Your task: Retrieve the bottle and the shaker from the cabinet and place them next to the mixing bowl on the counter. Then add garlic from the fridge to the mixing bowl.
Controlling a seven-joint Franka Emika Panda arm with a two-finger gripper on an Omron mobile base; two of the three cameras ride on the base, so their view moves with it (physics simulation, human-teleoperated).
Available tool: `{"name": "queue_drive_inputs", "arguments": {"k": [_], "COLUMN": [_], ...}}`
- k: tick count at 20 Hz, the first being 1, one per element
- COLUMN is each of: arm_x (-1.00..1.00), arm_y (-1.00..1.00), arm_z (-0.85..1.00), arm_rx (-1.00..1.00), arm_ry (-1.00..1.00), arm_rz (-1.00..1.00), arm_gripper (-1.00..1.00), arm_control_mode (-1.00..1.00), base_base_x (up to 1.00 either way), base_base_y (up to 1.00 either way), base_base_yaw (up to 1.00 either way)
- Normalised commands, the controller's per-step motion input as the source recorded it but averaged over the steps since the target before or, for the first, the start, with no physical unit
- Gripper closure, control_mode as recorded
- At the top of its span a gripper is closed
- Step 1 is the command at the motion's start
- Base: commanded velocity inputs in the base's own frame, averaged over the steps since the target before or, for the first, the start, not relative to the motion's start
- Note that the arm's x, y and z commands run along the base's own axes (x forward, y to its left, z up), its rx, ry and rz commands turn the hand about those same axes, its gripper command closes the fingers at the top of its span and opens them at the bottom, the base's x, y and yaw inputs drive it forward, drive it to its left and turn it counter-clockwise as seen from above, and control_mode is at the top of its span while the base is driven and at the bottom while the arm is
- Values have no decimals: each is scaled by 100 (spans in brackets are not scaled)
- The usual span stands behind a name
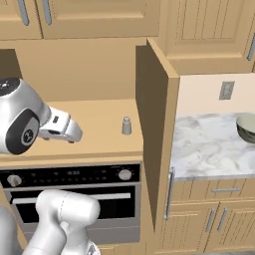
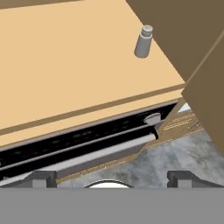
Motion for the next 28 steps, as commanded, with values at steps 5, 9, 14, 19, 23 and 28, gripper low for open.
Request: {"name": "queue_drive_inputs", "arguments": {"k": [5, 9, 14, 19, 23, 28], "arm_x": [74, 81, 87, 77, 24, 25], "arm_y": [-5, -7, -21, -28, -14, 0], "arm_z": [-21, 0, 16, 1, 0, -20], "arm_rx": [0, 0, 0, 0, 0, 0], "arm_ry": [-5, -10, -1, 2, 0, 0], "arm_rz": [-2, 0, 0, -2, -6, -11], "arm_gripper": [-100, -100, -100, -100, -100, -100], "arm_control_mode": [-100, -100, -100, -100, -100, -100], "base_base_x": [0, 0, 0, 0, 0, 0], "base_base_y": [0, 0, 0, 0, 0, 0], "base_base_yaw": [0, 0, 0, 0, 0, 0]}}
